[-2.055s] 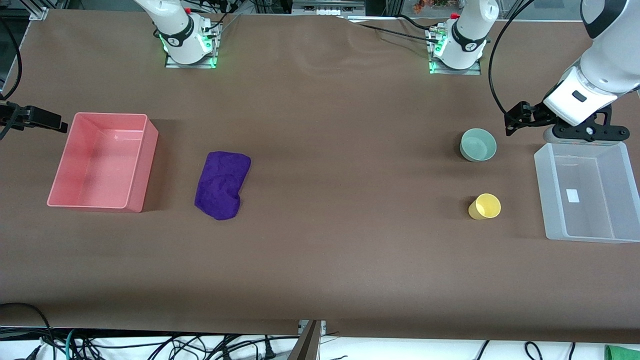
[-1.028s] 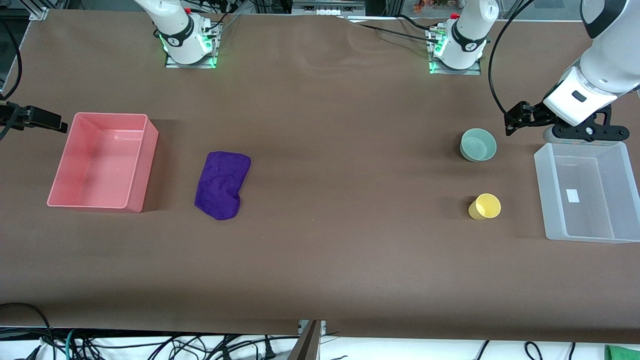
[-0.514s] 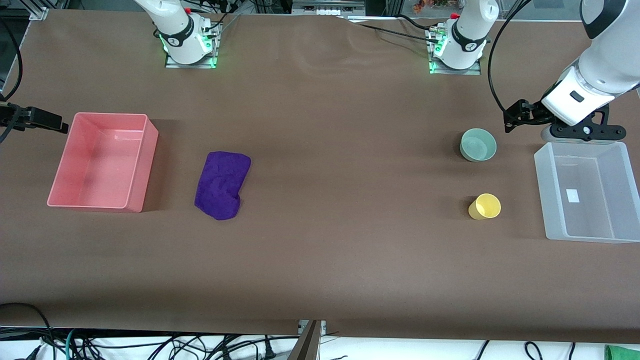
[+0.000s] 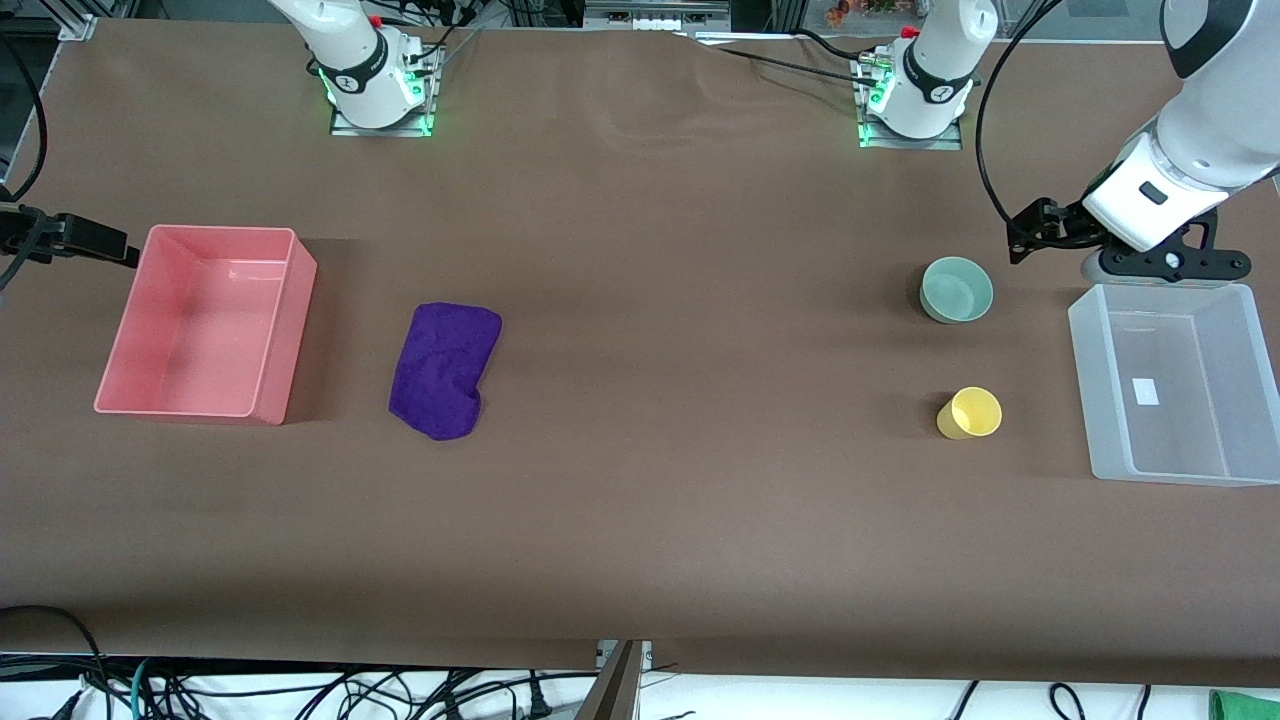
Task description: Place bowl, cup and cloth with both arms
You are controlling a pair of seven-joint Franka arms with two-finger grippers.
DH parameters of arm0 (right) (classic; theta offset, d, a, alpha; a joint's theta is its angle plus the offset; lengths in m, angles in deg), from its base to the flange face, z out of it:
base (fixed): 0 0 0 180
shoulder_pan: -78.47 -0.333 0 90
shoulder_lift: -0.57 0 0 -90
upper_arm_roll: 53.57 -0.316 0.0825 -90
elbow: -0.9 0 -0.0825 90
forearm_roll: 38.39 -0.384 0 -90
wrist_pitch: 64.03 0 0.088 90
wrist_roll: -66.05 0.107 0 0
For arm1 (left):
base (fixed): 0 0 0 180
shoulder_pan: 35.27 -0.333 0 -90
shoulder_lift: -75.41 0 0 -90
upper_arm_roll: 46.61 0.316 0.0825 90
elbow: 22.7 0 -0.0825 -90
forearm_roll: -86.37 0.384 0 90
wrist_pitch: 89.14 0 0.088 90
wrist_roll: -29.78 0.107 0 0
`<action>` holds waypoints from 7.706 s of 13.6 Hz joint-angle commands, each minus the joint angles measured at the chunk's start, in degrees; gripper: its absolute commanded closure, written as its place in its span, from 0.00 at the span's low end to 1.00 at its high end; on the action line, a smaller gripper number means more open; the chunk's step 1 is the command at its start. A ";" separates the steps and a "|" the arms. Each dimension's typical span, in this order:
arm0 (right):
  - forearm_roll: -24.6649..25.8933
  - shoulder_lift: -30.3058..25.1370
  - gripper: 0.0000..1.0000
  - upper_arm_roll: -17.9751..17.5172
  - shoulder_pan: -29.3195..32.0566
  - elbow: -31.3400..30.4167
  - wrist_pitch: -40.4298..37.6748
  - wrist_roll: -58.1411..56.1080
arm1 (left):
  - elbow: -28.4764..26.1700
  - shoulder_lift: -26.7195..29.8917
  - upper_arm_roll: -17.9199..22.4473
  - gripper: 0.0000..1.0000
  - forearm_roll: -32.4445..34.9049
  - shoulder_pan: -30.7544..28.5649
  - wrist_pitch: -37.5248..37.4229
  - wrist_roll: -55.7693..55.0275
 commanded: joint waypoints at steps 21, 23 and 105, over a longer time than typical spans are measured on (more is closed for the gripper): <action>7.28 3.68 0.00 -0.23 -5.73 0.08 1.81 -0.62 | -3.27 0.16 0.09 0.00 -0.86 0.29 -4.79 0.82; 7.28 3.86 0.00 -1.80 -5.74 -3.77 2.41 -0.10 | -6.33 -0.01 0.09 0.00 -0.25 0.29 -2.35 0.91; 1.39 7.39 0.00 3.39 -3.80 -6.78 10.68 -14.77 | 7.27 -38.50 -12.39 0.02 -0.16 -22.21 24.91 24.55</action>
